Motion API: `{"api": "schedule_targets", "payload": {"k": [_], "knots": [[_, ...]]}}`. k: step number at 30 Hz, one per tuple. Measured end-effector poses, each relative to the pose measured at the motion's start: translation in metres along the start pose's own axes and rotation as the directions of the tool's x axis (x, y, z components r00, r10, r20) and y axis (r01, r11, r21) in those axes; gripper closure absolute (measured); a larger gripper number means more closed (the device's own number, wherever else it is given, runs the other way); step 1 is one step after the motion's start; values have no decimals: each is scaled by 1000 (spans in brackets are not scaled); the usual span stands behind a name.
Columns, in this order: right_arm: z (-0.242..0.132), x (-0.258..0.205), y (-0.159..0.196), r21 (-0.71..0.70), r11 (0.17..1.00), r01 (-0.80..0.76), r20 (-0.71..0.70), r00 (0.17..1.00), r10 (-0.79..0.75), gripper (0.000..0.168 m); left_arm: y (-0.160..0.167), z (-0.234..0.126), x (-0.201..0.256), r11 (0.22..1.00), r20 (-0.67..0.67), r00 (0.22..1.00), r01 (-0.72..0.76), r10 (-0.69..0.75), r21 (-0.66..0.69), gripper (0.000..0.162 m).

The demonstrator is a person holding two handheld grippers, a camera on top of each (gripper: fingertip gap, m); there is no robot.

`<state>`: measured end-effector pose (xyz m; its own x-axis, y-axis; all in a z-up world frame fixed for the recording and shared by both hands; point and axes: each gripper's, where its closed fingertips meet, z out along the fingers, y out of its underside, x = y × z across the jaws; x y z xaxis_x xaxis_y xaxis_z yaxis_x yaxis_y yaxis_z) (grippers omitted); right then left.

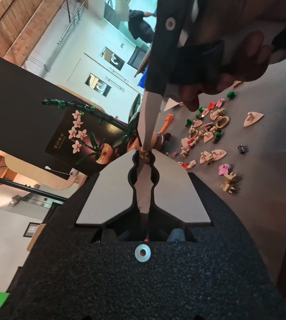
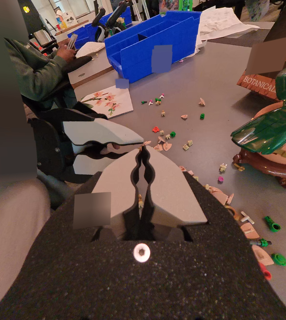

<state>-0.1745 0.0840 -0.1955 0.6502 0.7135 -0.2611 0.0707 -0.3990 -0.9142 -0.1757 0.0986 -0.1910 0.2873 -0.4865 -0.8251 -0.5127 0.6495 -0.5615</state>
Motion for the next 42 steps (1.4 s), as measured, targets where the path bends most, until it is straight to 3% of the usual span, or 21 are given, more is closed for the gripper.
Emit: {"api": "schedule_targets", "payload": {"k": [9, 19, 22, 24, 28, 32, 34, 37, 42], "knots": [[0, 1, 3, 21, 996, -81, -23, 996, 82, 168, -3, -3, 2, 998, 23, 998, -59, 59, 3, 156], [5, -7, 6, -16, 991, 131, -100, 986, -132, 166, -5, -13, 7, 994, -79, 996, 45, -38, 95, 158], [0, 35, 12, -95, 975, 200, -318, 922, -220, 168, -42, -29, 16, 948, -168, 980, 154, -110, 277, 157], [3, 20, 8, -12, 996, 90, -189, 978, -90, 168, -19, -20, 8, 979, -105, 992, 85, -67, 184, 157], [8, 31, 31, -149, 981, 123, -217, 964, -154, 168, 31, -8, -7, 987, -139, 977, 163, -163, -14, 156], [16, 41, 41, -222, 966, 133, -234, 954, -185, 166, 68, 1, 2, 925, -193, 927, 265, -322, -271, 155], [20, 43, 44, -250, 960, 128, -232, 954, -188, 162, 72, 3, 9, 890, -216, 889, 325, -403, -321, 154], [20, 50, 47, -273, 952, 136, -274, 938, -213, 142, 78, 2, 18, 850, -232, 856, 354, -463, -390, 126], [5, 52, 35, -214, 949, 231, -332, 897, -293, 132, 75, 3, 17, 789, -218, 787, 467, -577, -400, 102]]}}
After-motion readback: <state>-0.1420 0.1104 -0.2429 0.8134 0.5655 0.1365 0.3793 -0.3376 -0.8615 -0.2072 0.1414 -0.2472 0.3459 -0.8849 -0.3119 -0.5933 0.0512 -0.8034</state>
